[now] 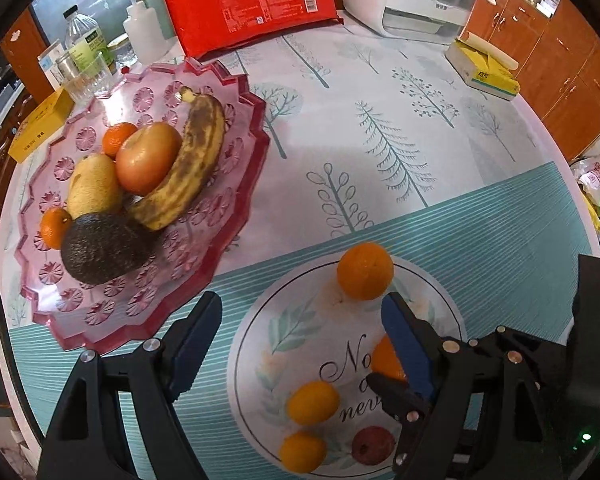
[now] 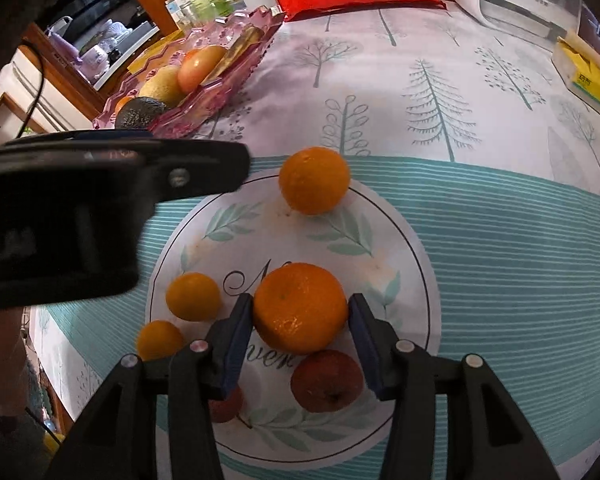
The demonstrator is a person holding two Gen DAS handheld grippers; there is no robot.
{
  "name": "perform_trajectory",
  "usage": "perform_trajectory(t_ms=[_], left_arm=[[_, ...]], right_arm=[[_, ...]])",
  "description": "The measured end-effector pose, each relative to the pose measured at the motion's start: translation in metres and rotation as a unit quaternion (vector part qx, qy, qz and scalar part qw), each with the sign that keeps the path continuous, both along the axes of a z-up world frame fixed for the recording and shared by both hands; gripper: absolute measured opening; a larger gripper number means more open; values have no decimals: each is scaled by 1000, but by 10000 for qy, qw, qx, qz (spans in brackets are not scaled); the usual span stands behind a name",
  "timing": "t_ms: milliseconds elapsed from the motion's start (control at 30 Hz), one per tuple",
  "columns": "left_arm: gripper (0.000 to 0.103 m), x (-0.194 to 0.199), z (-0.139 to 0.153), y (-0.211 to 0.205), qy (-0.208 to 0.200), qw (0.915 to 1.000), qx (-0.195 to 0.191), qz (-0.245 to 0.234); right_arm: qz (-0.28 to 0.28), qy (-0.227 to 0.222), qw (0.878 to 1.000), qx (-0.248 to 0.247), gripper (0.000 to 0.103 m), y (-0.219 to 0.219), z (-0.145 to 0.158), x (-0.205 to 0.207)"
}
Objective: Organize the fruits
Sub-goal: 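Grasp the large orange on the plate with the right tool while the left tool grasps another orange, then carry both oranges into the pink bowl and open both tools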
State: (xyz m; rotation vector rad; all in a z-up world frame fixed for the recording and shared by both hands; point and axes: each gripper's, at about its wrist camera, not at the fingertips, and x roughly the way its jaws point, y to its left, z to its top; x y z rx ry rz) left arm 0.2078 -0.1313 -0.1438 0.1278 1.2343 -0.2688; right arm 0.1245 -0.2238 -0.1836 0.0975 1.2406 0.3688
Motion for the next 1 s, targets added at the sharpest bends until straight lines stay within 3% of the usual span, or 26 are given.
perform_trajectory(t_ms=[333, 433, 667, 1000], left_arm=[[79, 12, -22, -27, 218, 9997, -124, -35], [72, 15, -31, -37, 296, 9994, -145, -49], [40, 23, -52, -48, 597, 9978, -264, 56], [38, 26, -53, -45, 615, 9969, -407, 274]], right_arm=[[-765, -150, 9969, 48, 45, -47, 13, 0], [-885, -126, 9960, 34, 45, -57, 12, -2], [-977, -115, 9951, 70, 45, -72, 9, -2], [-1063, -30, 9941, 203, 45, -85, 6, 0]])
